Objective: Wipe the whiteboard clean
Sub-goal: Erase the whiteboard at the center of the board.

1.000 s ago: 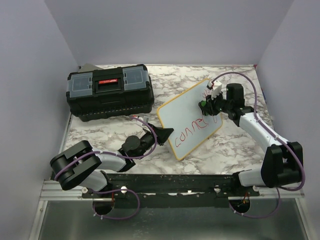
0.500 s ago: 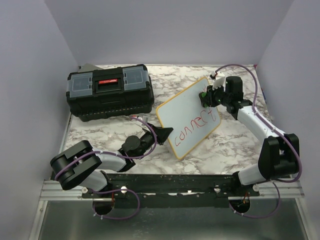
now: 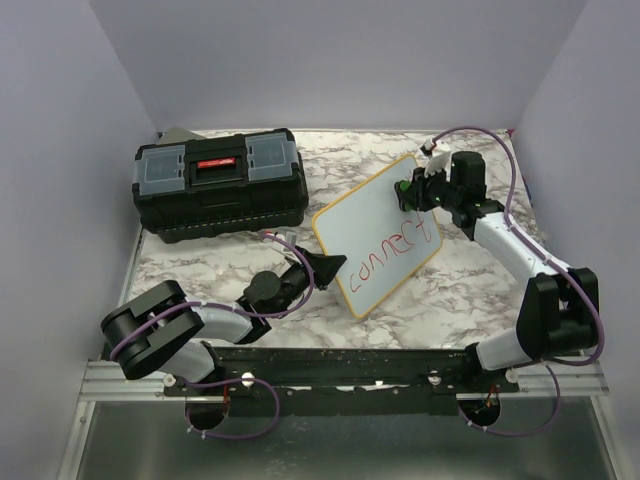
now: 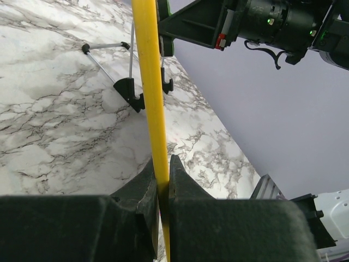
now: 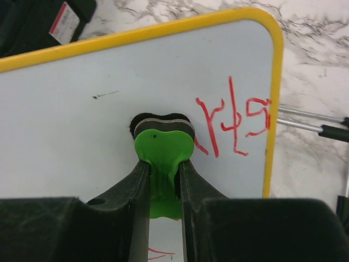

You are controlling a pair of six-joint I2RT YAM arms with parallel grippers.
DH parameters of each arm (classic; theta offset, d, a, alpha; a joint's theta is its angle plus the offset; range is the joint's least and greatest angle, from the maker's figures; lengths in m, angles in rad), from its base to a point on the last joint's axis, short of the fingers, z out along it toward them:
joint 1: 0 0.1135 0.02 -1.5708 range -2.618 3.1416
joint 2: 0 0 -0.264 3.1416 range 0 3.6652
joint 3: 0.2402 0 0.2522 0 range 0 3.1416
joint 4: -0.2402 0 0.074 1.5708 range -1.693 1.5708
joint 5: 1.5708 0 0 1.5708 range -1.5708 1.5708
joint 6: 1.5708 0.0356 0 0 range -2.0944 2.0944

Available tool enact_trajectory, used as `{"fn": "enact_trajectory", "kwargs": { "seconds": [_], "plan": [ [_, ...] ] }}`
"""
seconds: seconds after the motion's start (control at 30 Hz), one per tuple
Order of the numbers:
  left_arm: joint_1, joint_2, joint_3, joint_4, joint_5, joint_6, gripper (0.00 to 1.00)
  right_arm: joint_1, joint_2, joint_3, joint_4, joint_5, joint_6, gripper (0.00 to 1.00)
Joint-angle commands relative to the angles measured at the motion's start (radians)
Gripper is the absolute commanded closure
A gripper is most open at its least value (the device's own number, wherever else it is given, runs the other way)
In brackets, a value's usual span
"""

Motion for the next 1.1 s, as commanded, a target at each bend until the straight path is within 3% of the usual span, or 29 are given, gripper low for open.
{"fn": "enact_trajectory", "kwargs": {
  "seconds": [0.0, 0.17, 0.27, 0.37, 0.53, 0.67, 0.87, 0.93, 1.07],
  "plan": [
    [-0.023, -0.021, -0.001, 0.039, 0.133, 0.05, 1.0, 0.005, -0.01, -0.057, -0.029, 0.17, -0.033, 0.99],
    [-0.023, -0.023, -0.003, 0.038, 0.133, 0.053, 1.0, 0.004, -0.052, -0.075, -0.205, -0.157, -0.281, 0.99],
    [-0.022, -0.016, -0.002, 0.049, 0.133, 0.05, 1.0, 0.005, -0.054, -0.067, -0.249, -0.281, -0.319, 0.99],
    [-0.023, -0.019, -0.001, 0.049, 0.137, 0.046, 1.0, 0.004, -0.059, -0.057, -0.184, -0.229, -0.228, 0.99],
    [-0.023, -0.041, -0.012, 0.033, 0.128, 0.053, 1.0, 0.002, -0.079, -0.06, -0.039, 0.043, -0.117, 0.99],
    [-0.023, -0.041, -0.013, 0.036, 0.128, 0.057, 1.0, -0.003, -0.076, -0.067, -0.077, 0.01, -0.154, 0.99],
    [-0.023, -0.024, -0.019, 0.064, 0.141, 0.049, 1.0, -0.003, -0.047, -0.078, -0.295, -0.291, -0.357, 0.99],
    [-0.023, -0.021, -0.018, 0.067, 0.142, 0.049, 1.0, -0.003, -0.049, -0.079, -0.256, -0.283, -0.314, 0.99],
    [-0.023, -0.021, -0.015, 0.064, 0.142, 0.049, 1.0, -0.003, -0.069, -0.059, -0.103, -0.076, -0.201, 0.99]
  ]
}}
